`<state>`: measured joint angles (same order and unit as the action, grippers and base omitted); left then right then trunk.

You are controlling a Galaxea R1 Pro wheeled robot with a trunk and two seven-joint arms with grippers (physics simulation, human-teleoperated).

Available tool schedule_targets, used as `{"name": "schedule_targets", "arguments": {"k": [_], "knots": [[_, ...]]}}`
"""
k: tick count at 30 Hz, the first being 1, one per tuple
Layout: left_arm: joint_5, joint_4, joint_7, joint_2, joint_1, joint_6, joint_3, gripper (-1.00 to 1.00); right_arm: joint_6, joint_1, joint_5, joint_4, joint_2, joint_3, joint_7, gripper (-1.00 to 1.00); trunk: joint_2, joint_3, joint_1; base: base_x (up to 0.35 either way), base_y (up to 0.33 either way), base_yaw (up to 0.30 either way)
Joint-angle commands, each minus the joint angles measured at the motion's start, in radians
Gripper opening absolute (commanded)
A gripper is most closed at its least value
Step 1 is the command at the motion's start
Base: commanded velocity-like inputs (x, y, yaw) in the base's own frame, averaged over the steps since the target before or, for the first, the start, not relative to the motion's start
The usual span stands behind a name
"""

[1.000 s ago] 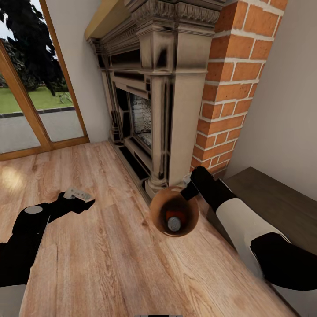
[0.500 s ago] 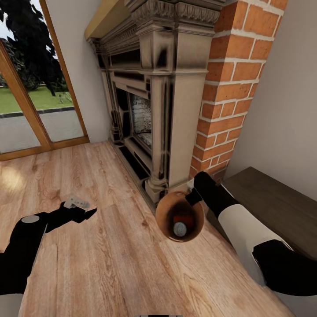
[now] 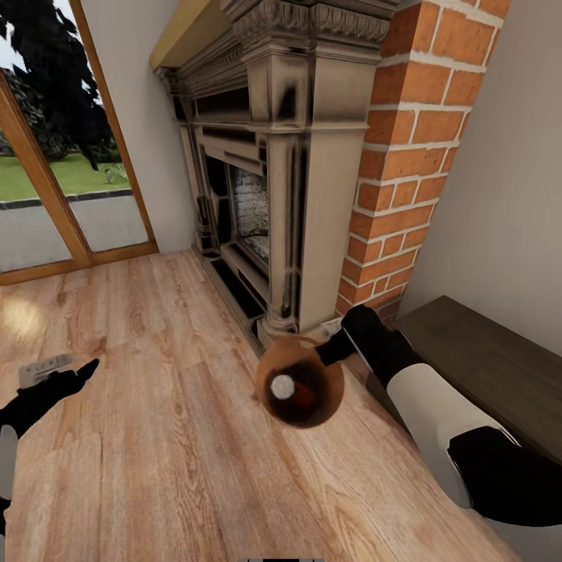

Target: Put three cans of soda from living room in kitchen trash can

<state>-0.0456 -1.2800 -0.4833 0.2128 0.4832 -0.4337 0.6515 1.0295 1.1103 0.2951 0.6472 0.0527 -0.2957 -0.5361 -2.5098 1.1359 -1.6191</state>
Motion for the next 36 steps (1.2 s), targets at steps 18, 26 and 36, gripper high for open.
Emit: {"name": "schedule_targets", "arguments": {"k": [18, 26, 36], "knots": [[-0.034, -0.023, 0.069, -0.001, -0.002, 0.013, 0.004, 1.0, 0.018, 0.0, -0.095, 0.0, 0.001, 0.001, -0.01, -1.0, 0.0, 0.0, 0.0, -0.007, 0.001, 0.0], [-0.034, -0.02, 0.07, 0.0, -0.002, 0.012, 0.004, 1.0, 0.018, -0.001, -0.096, 0.0, 0.002, 0.0, -0.009, -1.0, 0.0, 0.0, 0.0, -0.098, 0.032, 0.0], [-0.034, -0.019, 0.068, 0.0, -0.002, 0.01, 0.004, 1.0, 0.018, -0.003, -0.094, 0.0, 0.003, 0.0, -0.008, -1.0, 0.0, 0.0, 0.0, -0.008, 0.24, 0.0]]}}
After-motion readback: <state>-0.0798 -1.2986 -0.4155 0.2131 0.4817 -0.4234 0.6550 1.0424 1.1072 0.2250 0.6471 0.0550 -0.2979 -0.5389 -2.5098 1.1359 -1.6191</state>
